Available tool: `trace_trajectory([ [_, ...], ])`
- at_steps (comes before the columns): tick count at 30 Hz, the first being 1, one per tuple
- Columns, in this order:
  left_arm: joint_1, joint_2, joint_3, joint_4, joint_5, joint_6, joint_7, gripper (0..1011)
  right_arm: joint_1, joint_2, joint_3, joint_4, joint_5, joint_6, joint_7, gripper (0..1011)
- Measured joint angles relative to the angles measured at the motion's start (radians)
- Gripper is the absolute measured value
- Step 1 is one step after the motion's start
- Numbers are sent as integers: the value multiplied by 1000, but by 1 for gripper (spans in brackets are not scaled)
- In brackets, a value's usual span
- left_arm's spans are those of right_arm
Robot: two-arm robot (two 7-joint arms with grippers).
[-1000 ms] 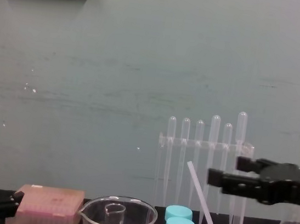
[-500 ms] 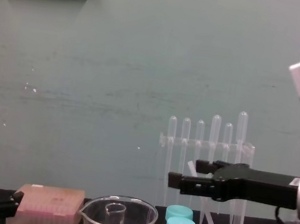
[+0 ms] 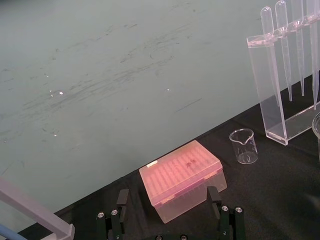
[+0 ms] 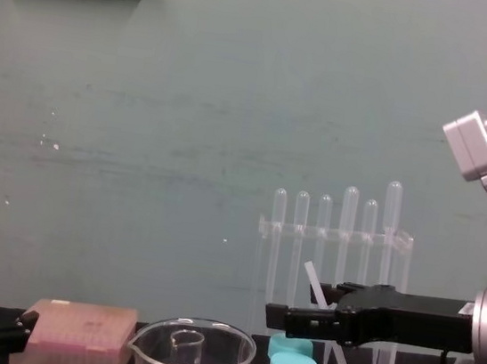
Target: Pick up the stirring rod with one hand, then place it down.
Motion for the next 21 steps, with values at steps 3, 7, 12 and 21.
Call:
trace_trajectory([
  [3, 0, 0, 0, 0, 0, 0, 0, 1000, -1, 4, -3, -7, -15, 4, -17, 1000],
  [7, 0, 0, 0, 0, 0, 0, 0, 1000, -2, 4, -3, -8, -14, 4, -17, 1000],
  [12, 0, 0, 0, 0, 0, 0, 0, 1000, -2, 4, -2, -8, -12, 4, -17, 1000],
  [21, 0, 0, 0, 0, 0, 0, 0, 1000, -3, 4, -1, -7, -10, 4, -15, 821],
])
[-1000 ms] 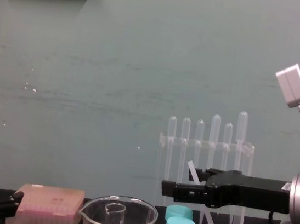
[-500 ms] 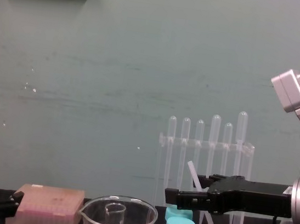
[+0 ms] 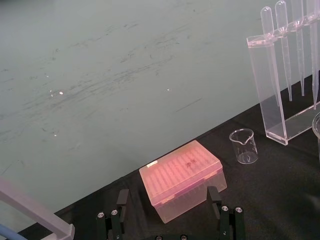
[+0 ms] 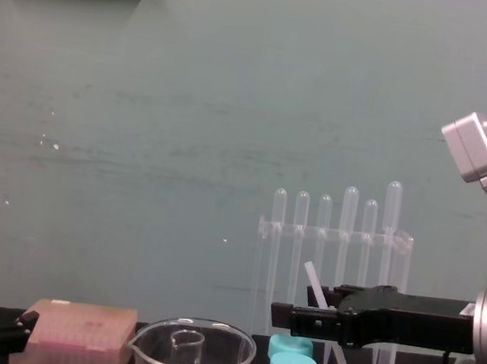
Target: Pick up the stirring rod with one hand, then place it down.
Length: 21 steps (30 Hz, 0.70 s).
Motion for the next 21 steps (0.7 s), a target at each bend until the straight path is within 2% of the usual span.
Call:
trace_trajectory([
  [12, 0, 0, 0, 0, 0, 0, 0, 1000, 0, 0, 1, 0, 3, 0, 2, 448],
  [15, 0, 0, 0, 0, 0, 0, 0, 1000, 0, 0, 1, 0, 3, -1, 2, 346],
  [16, 0, 0, 0, 0, 0, 0, 0, 1000, 0, 0, 1, 0, 3, -1, 2, 283],
  [21, 0, 0, 0, 0, 0, 0, 0, 1000, 0, 0, 1, 0, 4, -1, 3, 149],
])
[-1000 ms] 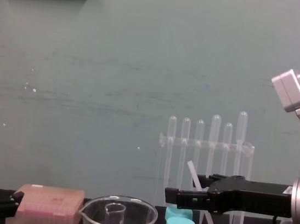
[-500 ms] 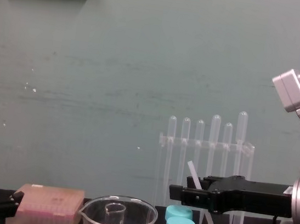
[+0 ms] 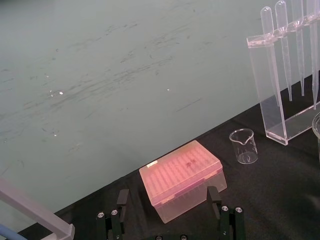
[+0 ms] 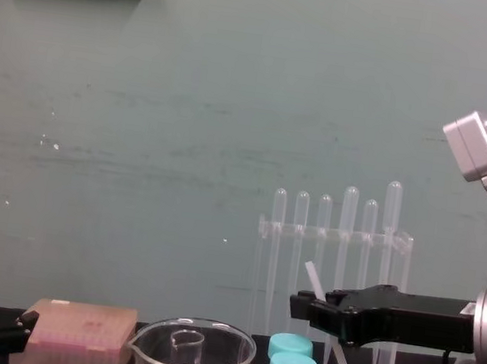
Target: Pick up the stirring rod with one hand, then place it down.
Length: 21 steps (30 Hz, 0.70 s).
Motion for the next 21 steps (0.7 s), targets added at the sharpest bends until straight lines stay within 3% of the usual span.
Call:
trace_trajectory([
  [3, 0, 0, 0, 0, 0, 0, 0, 1000, 0, 0, 0, 0, 0, 0, 0, 73],
  [9, 0, 0, 0, 0, 0, 0, 0, 1000, -11, -2, 9, -5, -5, -26, -14, 68],
  [13, 0, 0, 0, 0, 0, 0, 0, 1000, -45, -13, 40, -17, -2, -114, -30, 68],
  [14, 0, 0, 0, 0, 0, 0, 0, 1000, -45, -13, 40, -17, -2, -114, -30, 68],
  [17, 0, 0, 0, 0, 0, 0, 0, 1000, -84, -26, 77, -32, 27, -206, -28, 68],
  [21, 0, 0, 0, 0, 0, 0, 0, 1000, -121, -37, 110, -54, 58, -274, -17, 68],
])
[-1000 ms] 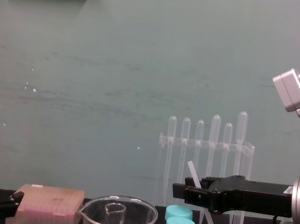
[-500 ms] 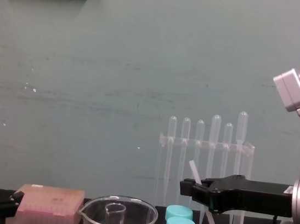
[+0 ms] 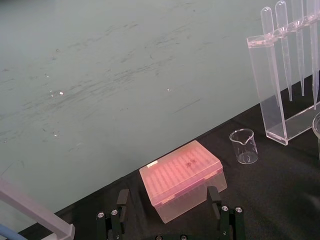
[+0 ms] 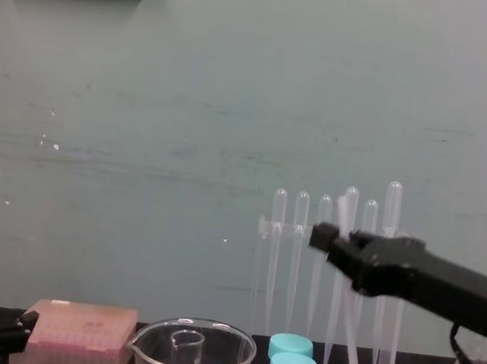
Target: Pick up the stirring rod with one hand, then place it down.
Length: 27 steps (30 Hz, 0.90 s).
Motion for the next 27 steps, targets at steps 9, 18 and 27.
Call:
trace_trajectory([
  [9, 0, 0, 0, 0, 0, 0, 0, 1000, -67, 14, 69, -116, 23, -111, 10, 68],
  [18, 0, 0, 0, 0, 0, 0, 0, 1000, -69, 39, 115, -214, 53, -129, 29, 68],
  [27, 0, 0, 0, 0, 0, 0, 0, 1000, -79, 61, 134, -256, 59, -118, 25, 68],
])
